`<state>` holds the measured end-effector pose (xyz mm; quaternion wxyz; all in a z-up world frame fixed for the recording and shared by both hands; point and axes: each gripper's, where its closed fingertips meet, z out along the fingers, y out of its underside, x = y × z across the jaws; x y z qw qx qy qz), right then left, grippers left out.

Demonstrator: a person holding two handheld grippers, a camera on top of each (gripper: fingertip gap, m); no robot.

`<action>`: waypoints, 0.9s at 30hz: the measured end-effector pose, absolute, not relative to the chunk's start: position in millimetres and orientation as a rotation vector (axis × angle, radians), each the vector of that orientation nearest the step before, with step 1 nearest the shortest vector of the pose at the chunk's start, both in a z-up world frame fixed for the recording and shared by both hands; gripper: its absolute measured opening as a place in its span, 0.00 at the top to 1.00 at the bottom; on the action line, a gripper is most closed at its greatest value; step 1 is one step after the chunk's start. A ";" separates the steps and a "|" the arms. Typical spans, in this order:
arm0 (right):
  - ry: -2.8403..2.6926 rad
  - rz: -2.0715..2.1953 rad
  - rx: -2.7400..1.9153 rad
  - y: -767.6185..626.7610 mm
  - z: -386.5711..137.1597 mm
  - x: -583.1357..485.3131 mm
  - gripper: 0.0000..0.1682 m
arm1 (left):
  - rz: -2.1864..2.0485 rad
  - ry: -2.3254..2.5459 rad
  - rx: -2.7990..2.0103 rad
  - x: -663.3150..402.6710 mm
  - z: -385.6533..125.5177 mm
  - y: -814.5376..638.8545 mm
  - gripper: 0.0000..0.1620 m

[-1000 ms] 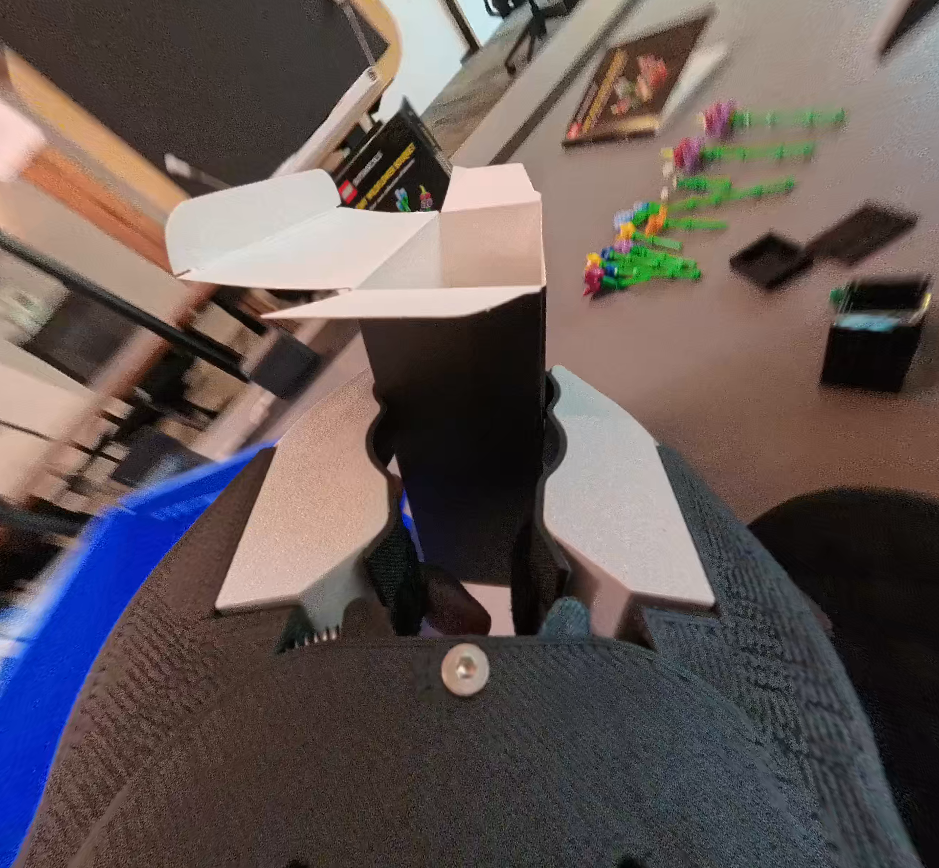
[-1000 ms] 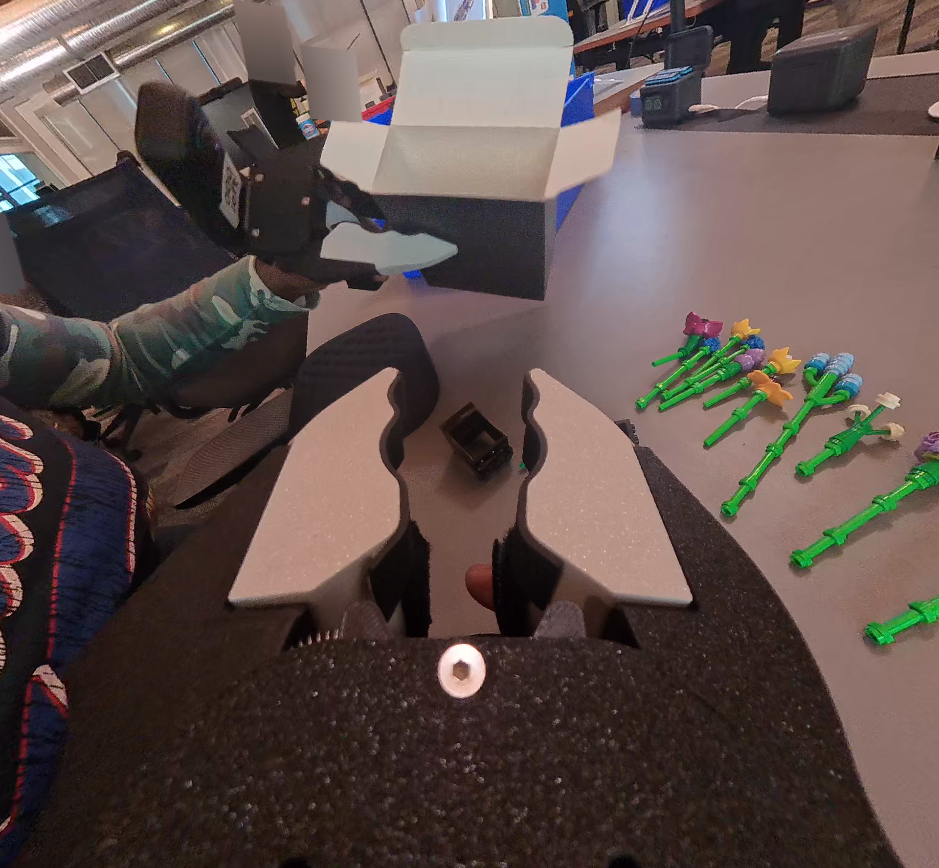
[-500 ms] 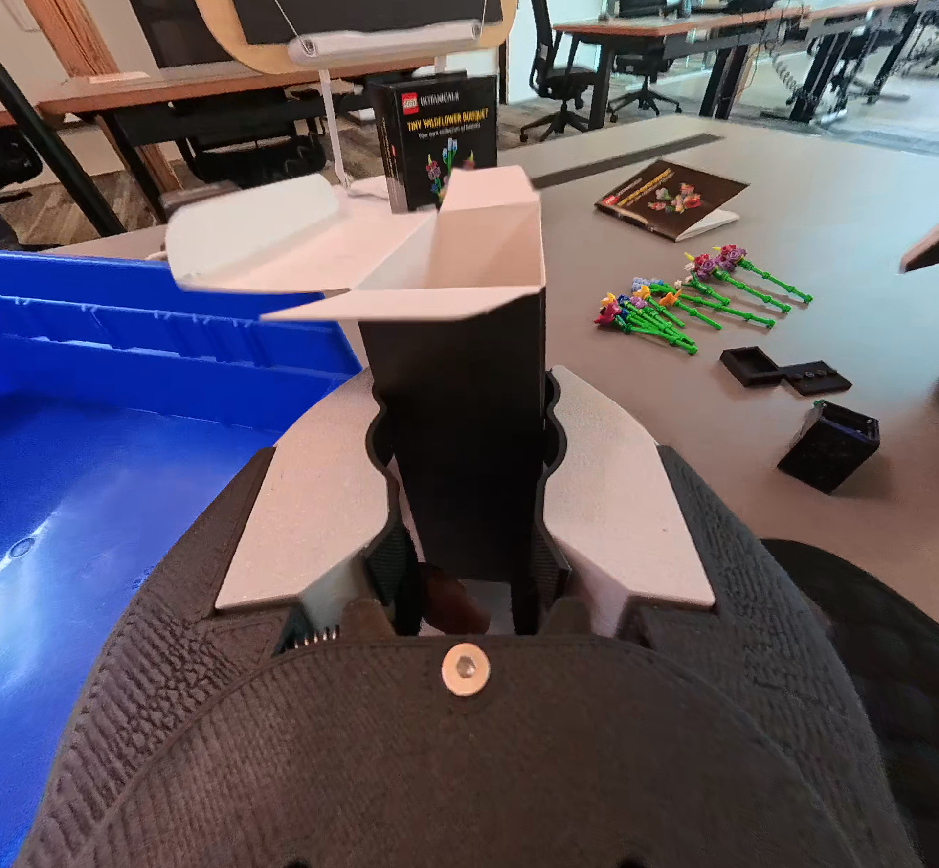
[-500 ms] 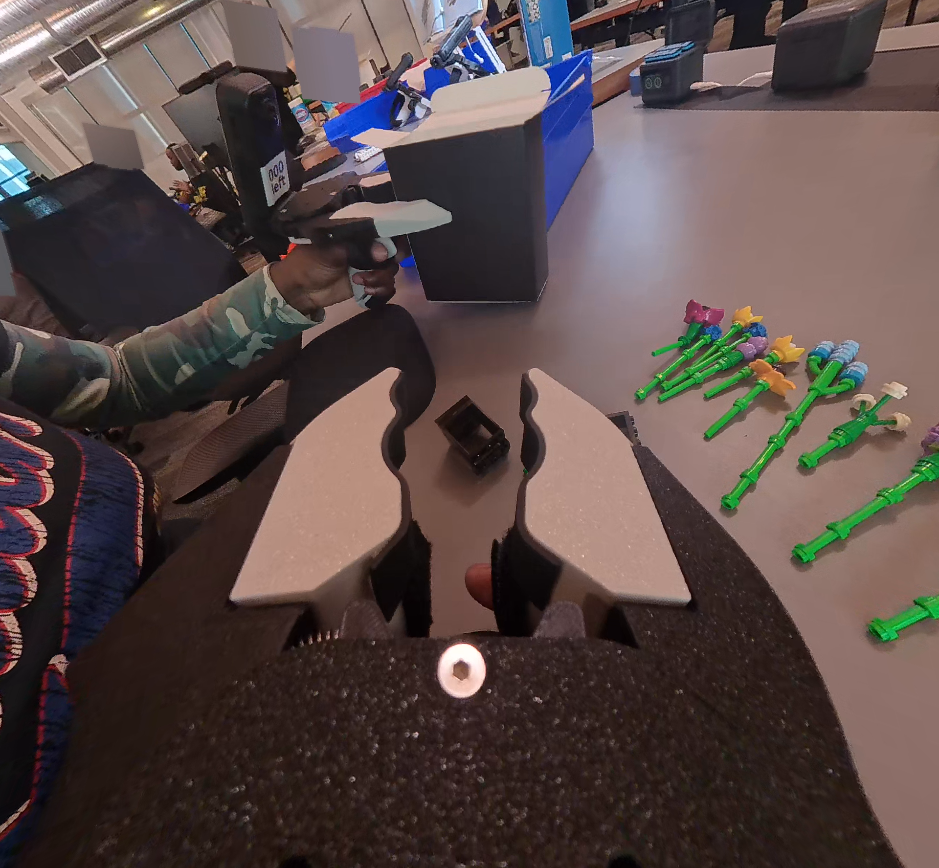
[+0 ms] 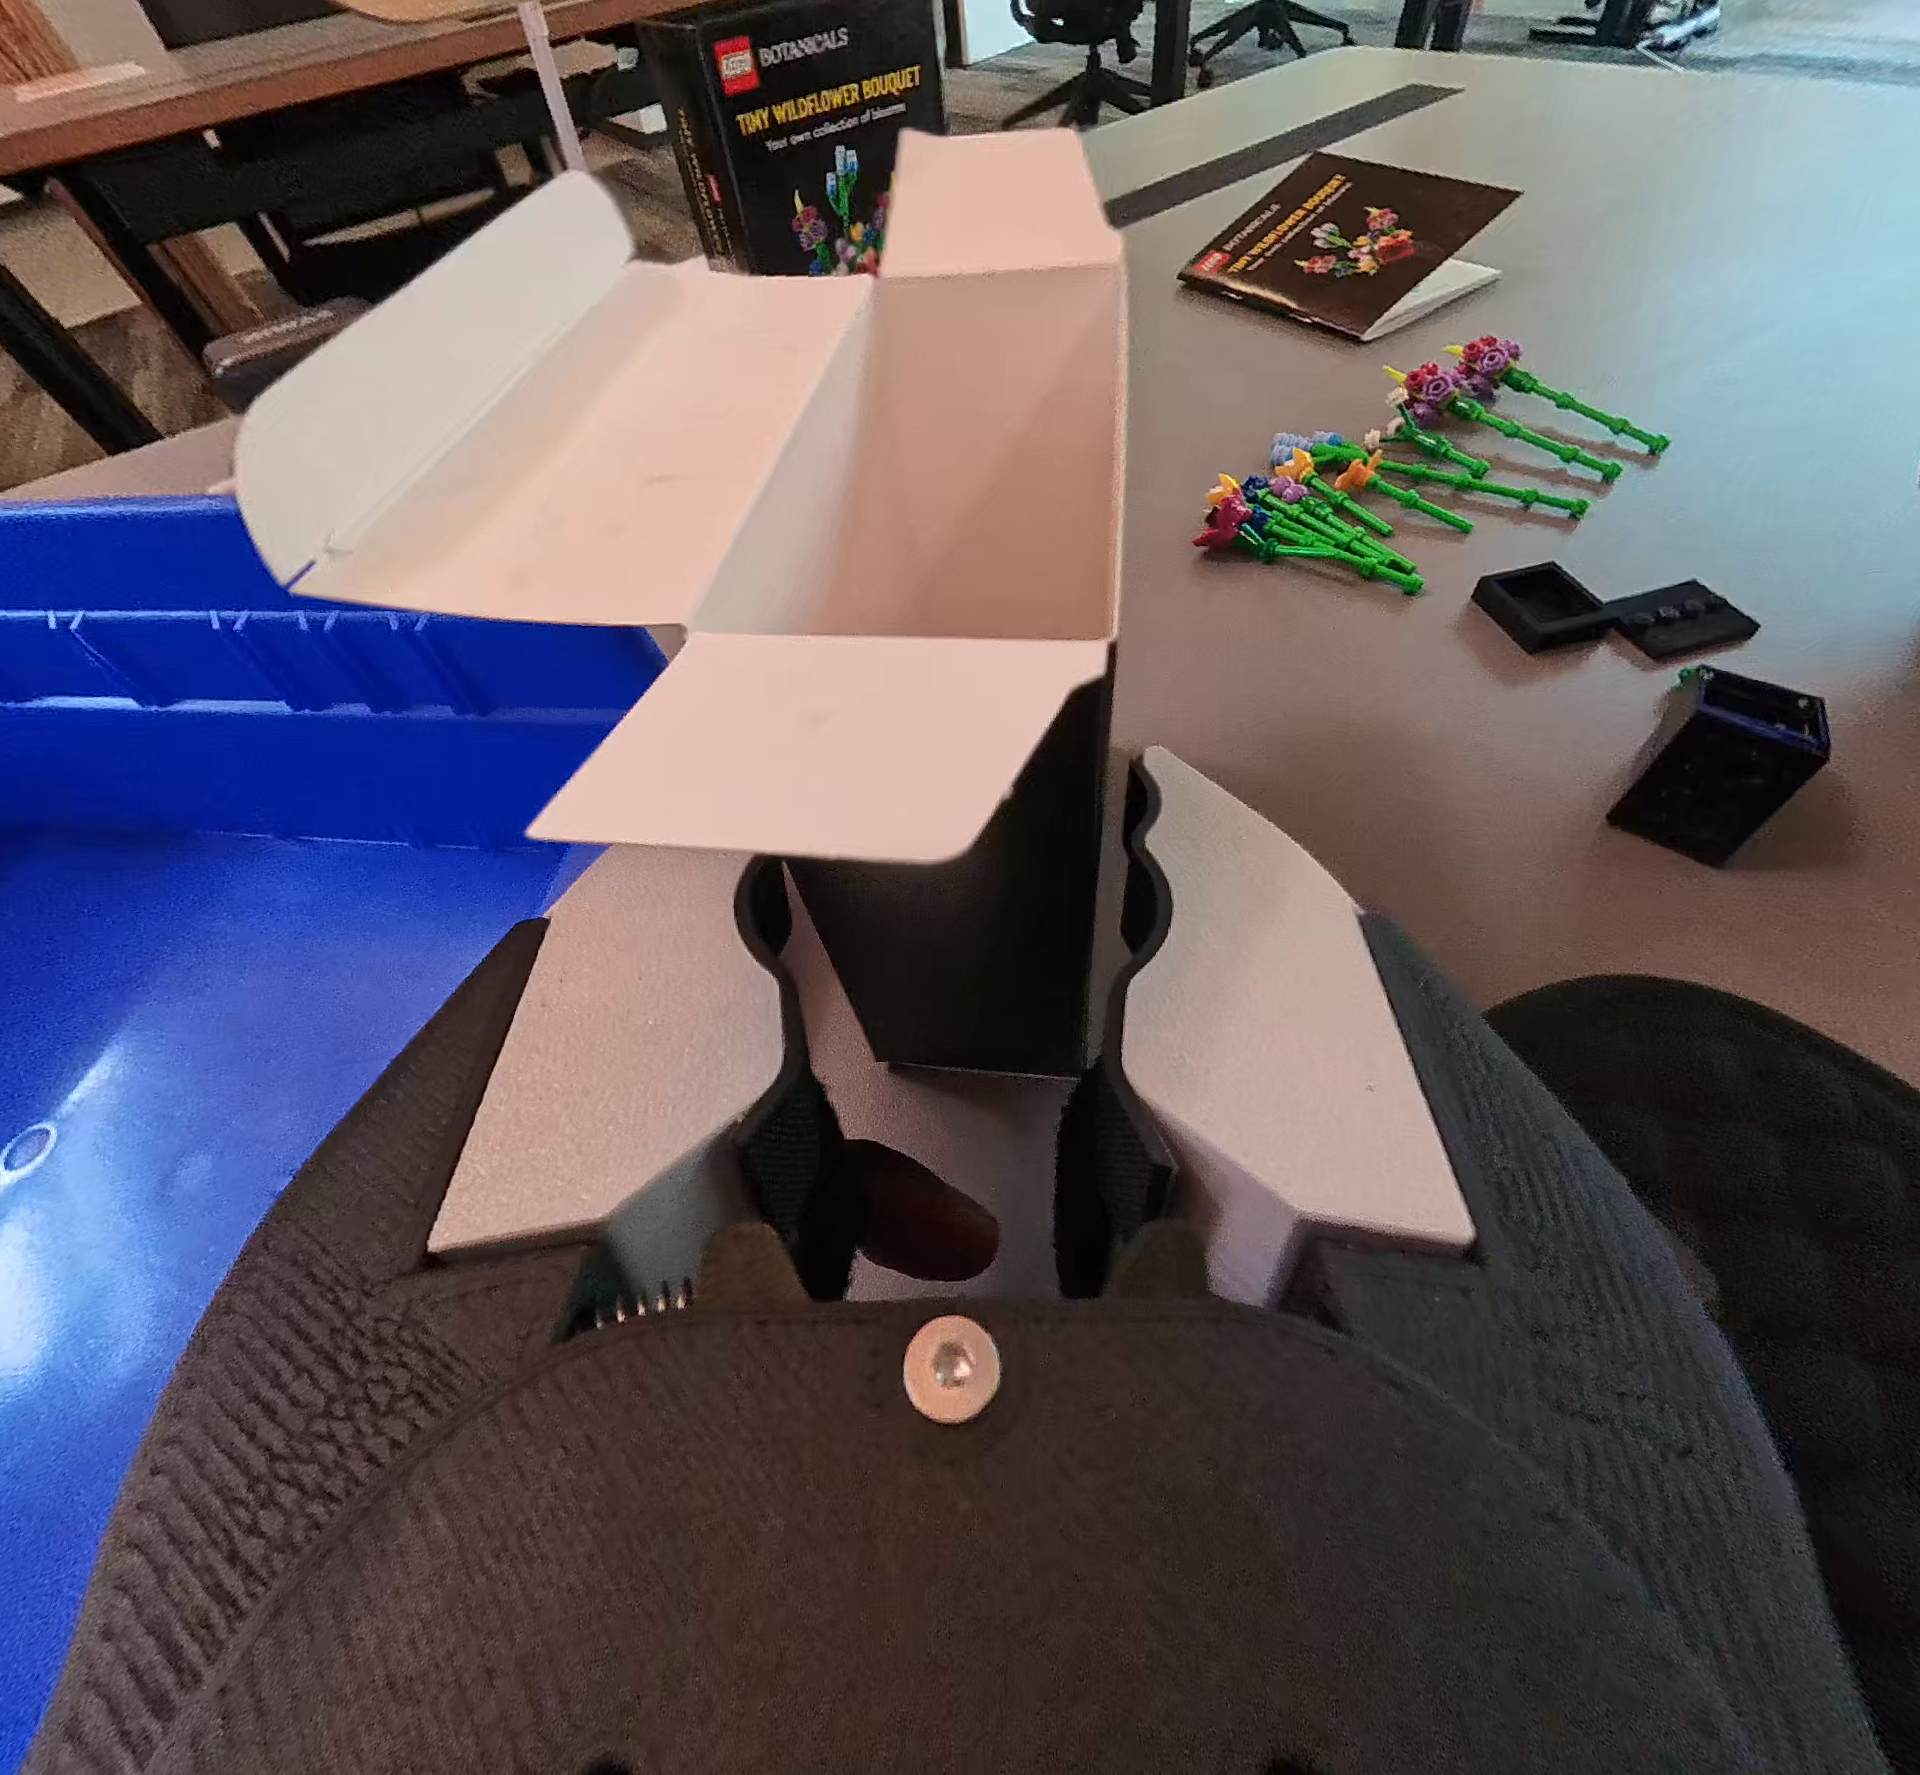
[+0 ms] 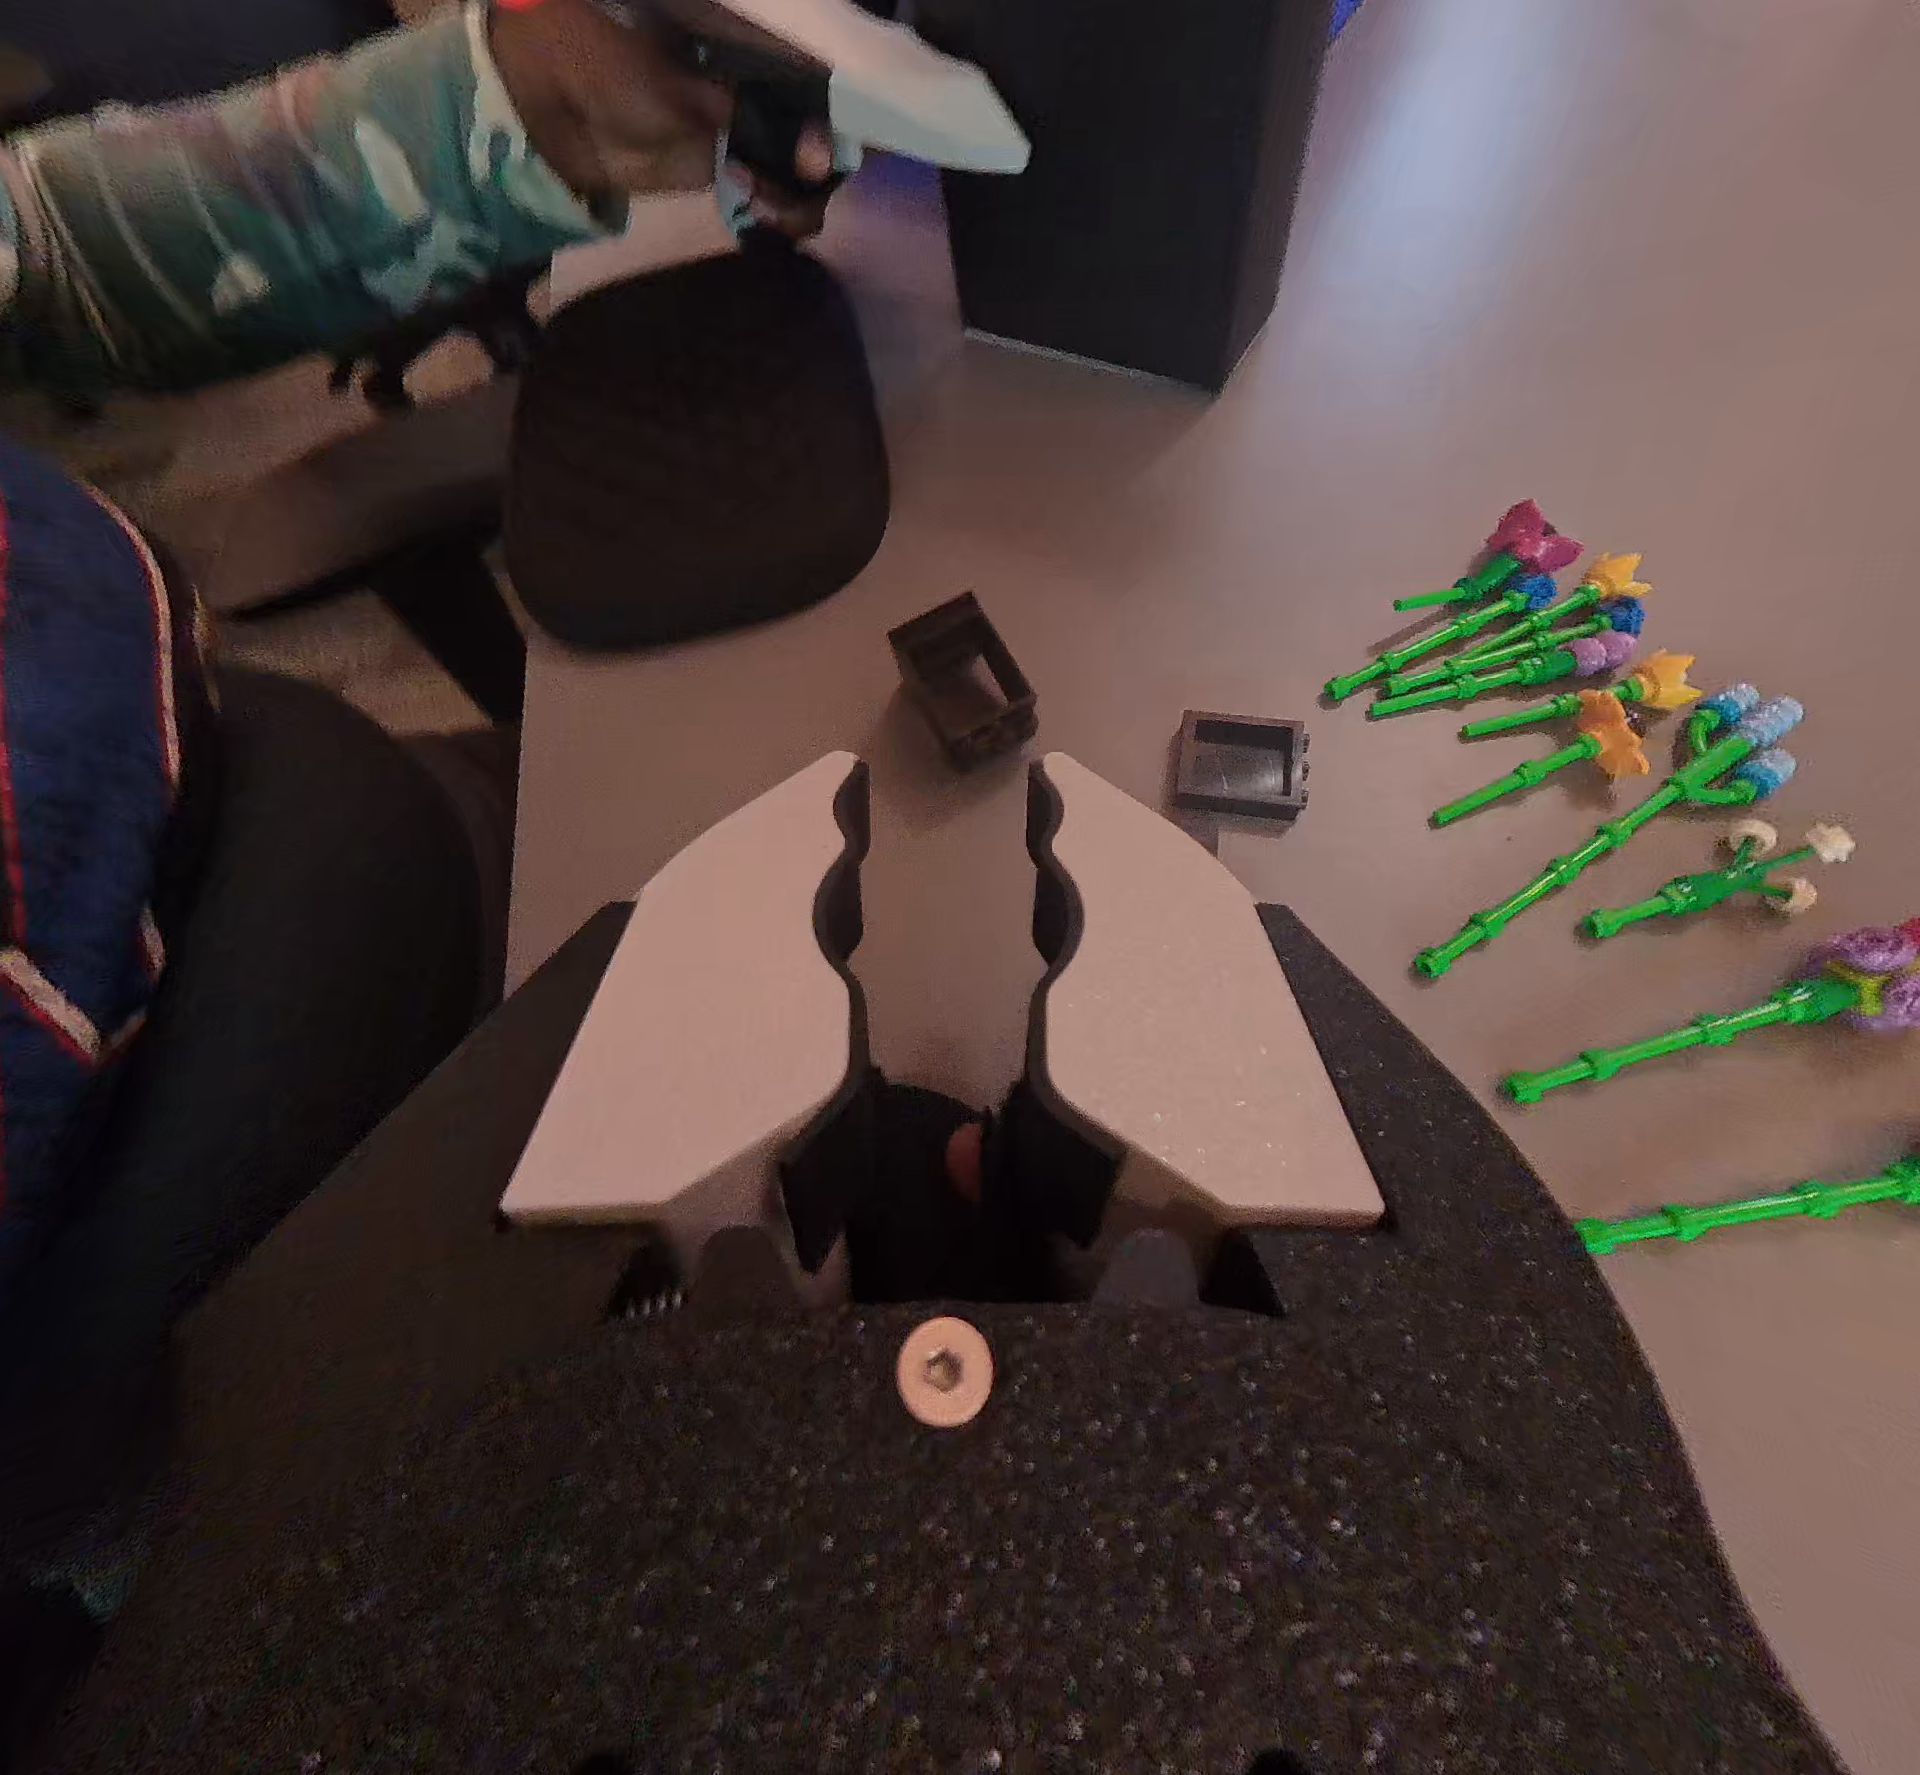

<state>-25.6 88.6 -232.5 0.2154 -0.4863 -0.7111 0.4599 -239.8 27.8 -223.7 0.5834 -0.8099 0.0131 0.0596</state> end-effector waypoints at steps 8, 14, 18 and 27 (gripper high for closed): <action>-2.362 0.979 -1.068 90.3 -250.8 -36.4 0.90 | 0.220 0.032 -1.834 -241.2 -208.1 5.5 0.58; -2.443 0.857 -1.025 97.3 -274.9 -49.6 0.93 | 0.348 -0.055 -1.726 -254.9 -173.5 -33.6 0.59; -2.463 0.854 -1.041 97.6 -284.8 -49.8 0.94 | 0.355 -0.113 -1.633 -251.1 -151.4 -54.7 0.60; -2.436 0.895 -1.065 95.4 -289.8 -51.1 0.95 | 0.111 0.109 -1.683 -161.0 -160.0 -34.2 0.69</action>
